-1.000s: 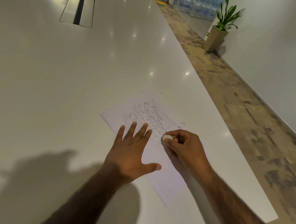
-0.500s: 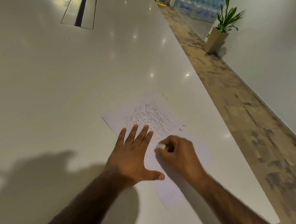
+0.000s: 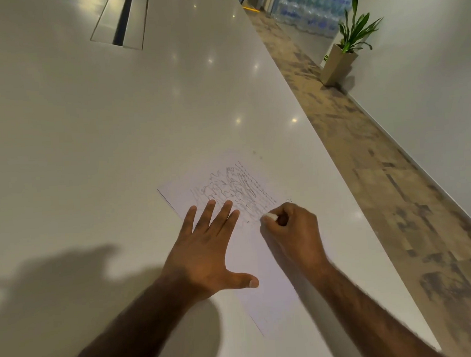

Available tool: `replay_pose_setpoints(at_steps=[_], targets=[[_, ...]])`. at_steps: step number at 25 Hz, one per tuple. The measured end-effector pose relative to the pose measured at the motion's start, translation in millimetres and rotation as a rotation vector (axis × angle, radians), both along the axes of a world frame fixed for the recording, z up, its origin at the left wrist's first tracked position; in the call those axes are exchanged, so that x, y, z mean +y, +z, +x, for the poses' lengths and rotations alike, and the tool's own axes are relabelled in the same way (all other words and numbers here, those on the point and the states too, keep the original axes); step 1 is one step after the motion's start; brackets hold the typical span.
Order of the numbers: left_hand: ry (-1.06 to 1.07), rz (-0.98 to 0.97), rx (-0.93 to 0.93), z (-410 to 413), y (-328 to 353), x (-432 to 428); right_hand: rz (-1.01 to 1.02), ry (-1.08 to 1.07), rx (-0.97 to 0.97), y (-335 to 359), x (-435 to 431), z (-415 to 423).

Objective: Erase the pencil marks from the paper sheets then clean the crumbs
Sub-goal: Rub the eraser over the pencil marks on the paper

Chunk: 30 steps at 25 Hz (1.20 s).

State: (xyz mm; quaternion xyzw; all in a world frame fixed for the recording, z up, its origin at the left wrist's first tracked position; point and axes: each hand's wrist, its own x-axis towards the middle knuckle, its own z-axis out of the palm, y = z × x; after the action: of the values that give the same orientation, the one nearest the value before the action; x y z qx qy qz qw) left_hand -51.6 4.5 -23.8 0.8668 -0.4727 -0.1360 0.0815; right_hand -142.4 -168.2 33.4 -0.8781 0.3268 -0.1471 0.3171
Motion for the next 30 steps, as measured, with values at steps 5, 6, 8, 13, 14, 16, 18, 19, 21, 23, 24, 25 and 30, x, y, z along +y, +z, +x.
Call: replay_pose_setpoints(at_steps=[5,6,8,13,14,16,18,19,21,23,24,25,30], targets=[[-0.004,-0.023,-0.026,0,-3,2,0.049,0.248,0.001,-17,46,-19],[-0.003,-0.023,-0.031,1,-4,2,0.038,0.233,-0.003,-14,39,-16],[-0.009,-0.007,-0.01,0,-3,2,-0.045,0.053,0.031,-4,2,0],[0.011,0.002,-0.024,-3,-2,1,0.026,0.204,0.017,-15,46,-13],[0.013,-0.001,-0.035,-3,-3,1,0.003,0.272,0.004,-20,53,-19],[0.006,0.003,-0.012,-1,-3,2,-0.039,0.18,0.006,-17,25,-8],[-0.003,0.013,0.021,-1,-2,2,-0.078,-0.029,0.059,0,-12,7],[-0.004,0.011,0.02,-1,-2,2,-0.065,-0.074,0.054,0,-19,10],[-0.003,-0.001,0.009,-2,-2,2,-0.008,0.004,-0.001,-11,1,3],[0.007,-0.022,-0.031,-3,-4,3,0.048,0.215,0.015,-25,45,-16],[0.005,-0.023,-0.045,-2,-5,5,0.009,0.255,0.025,-26,47,-17],[-0.001,-0.021,-0.038,-2,-5,5,-0.048,0.22,0.027,-25,36,-9],[0.003,0.007,0.006,-1,-3,2,-0.049,-0.083,0.079,-1,-13,17]])
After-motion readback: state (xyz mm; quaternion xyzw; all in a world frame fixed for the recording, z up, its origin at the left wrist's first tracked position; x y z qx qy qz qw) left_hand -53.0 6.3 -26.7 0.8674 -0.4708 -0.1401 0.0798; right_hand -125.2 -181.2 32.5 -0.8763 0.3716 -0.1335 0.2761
